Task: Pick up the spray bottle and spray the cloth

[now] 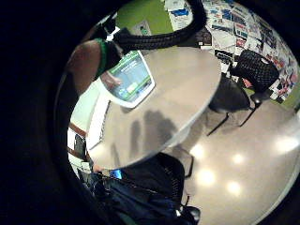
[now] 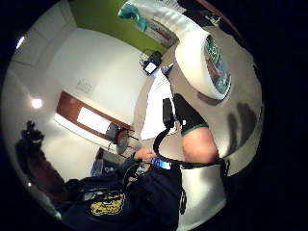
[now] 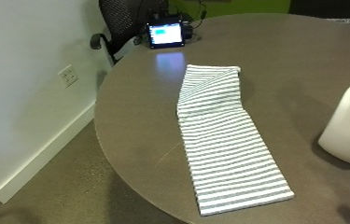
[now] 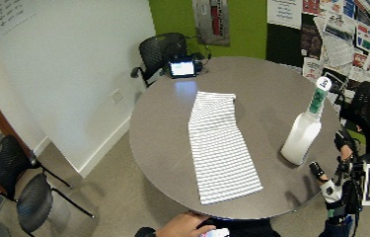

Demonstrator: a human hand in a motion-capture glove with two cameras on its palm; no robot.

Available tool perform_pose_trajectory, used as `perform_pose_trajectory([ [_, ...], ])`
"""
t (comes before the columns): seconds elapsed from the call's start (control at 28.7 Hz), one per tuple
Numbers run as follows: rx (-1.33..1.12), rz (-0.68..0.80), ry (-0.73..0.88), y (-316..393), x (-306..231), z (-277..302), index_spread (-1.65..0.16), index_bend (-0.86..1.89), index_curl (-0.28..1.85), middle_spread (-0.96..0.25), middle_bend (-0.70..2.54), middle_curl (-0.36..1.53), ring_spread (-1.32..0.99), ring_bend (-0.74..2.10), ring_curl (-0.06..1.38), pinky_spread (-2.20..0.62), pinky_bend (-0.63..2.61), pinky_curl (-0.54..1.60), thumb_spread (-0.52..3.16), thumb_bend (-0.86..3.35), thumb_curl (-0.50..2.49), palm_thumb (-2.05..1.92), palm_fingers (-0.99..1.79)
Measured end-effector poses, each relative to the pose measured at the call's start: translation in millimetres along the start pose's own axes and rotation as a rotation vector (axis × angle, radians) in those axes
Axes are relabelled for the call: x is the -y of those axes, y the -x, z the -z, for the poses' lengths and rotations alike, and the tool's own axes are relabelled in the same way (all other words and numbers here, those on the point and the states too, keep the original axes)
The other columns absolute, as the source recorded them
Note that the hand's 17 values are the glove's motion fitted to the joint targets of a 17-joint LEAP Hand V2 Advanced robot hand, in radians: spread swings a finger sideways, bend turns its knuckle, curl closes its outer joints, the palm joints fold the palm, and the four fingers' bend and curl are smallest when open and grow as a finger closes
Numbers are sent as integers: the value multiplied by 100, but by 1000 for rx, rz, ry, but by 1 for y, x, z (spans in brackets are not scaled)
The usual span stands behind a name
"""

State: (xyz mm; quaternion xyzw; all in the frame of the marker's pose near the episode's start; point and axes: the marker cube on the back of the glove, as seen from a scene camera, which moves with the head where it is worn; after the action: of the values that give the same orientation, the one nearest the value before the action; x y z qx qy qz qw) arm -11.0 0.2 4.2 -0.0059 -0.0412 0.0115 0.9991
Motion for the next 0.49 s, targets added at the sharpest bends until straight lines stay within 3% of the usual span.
perform_pose_trajectory([
  [0.21, -33, -26, 46, 4, 4, -15, -32, 9, 9, -2, 27, 14, -5, 38, 18, 12, 55, 21, 67, 32, 17, 56, 55],
  [0.49, 21, 49, 86, 20, 17, -31, -39, 10, 11, -2, 27, 21, -6, 40, 22, 15, 58, 27, 90, 27, 22, 59, 50],
])
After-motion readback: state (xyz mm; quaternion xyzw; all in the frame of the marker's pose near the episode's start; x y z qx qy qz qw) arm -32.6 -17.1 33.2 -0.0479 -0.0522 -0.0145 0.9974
